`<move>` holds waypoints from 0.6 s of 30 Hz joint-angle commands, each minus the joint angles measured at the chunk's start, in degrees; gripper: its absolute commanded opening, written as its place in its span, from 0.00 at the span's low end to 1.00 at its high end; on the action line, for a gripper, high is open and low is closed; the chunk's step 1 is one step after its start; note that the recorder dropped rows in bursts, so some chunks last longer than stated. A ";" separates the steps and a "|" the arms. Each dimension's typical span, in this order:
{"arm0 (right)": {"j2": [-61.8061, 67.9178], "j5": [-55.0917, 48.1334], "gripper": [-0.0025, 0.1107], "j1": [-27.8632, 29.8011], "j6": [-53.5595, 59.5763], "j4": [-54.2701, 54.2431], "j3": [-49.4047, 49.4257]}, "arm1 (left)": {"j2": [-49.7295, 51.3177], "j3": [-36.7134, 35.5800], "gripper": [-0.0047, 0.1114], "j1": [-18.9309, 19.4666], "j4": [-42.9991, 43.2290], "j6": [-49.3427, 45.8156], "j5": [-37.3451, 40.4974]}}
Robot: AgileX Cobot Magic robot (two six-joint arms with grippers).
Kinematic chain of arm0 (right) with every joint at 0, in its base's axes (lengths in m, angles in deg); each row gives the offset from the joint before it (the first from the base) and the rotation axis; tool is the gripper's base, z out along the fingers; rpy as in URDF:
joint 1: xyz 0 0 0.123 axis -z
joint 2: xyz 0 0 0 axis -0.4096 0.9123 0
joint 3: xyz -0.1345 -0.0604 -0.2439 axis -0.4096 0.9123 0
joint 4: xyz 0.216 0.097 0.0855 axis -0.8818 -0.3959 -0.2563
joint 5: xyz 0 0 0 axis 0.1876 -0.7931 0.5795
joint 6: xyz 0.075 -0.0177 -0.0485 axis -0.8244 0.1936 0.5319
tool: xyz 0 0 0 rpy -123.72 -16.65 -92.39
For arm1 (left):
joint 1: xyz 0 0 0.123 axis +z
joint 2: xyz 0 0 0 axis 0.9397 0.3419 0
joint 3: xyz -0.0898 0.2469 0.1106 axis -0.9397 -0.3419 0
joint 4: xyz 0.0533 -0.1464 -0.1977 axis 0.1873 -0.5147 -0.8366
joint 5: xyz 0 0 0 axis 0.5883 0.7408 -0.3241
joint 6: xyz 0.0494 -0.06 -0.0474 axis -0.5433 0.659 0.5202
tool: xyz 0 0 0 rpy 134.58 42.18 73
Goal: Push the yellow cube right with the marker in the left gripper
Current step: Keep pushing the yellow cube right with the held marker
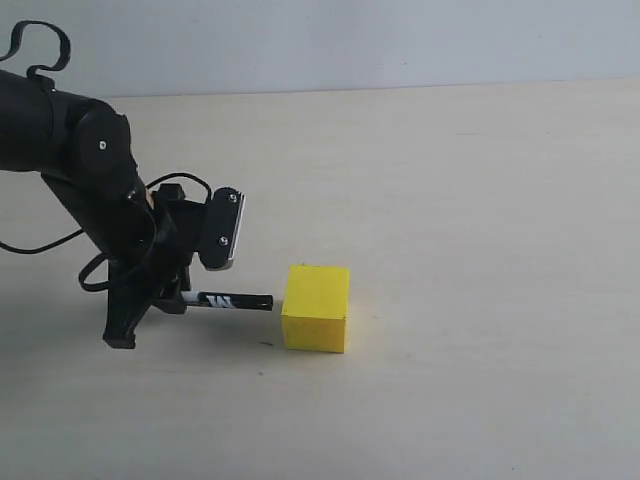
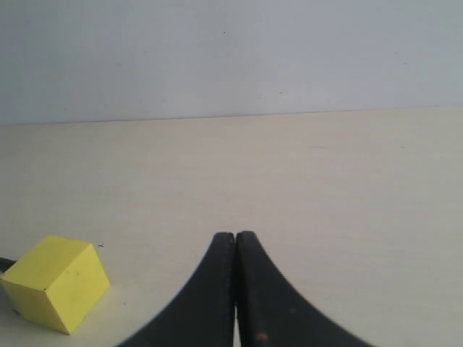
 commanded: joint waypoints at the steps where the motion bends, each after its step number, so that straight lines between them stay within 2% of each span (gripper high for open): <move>1: -0.30 0.39 0.02 -0.07 0.21 0.07 0.25 | 0.00 1.22 0.04 -3.71 -0.95 0.82 -1.15; 7: -0.30 0.39 0.02 -0.07 0.21 0.07 0.25 | 2.25 8.34 0.04 -10.39 -3.60 1.74 2.70; 10: -0.30 0.39 0.02 -0.07 0.21 0.07 0.25 | 3.48 9.84 0.04 -10.51 -2.88 2.24 4.66; 14: -0.30 0.39 0.02 -0.07 0.21 0.07 0.25 | 3.82 9.86 0.04 -9.16 1.45 5.38 6.43; 18: -0.30 0.39 0.02 -0.07 0.21 0.07 0.25 | 3.82 9.86 0.04 -7.58 1.57 6.37 8.79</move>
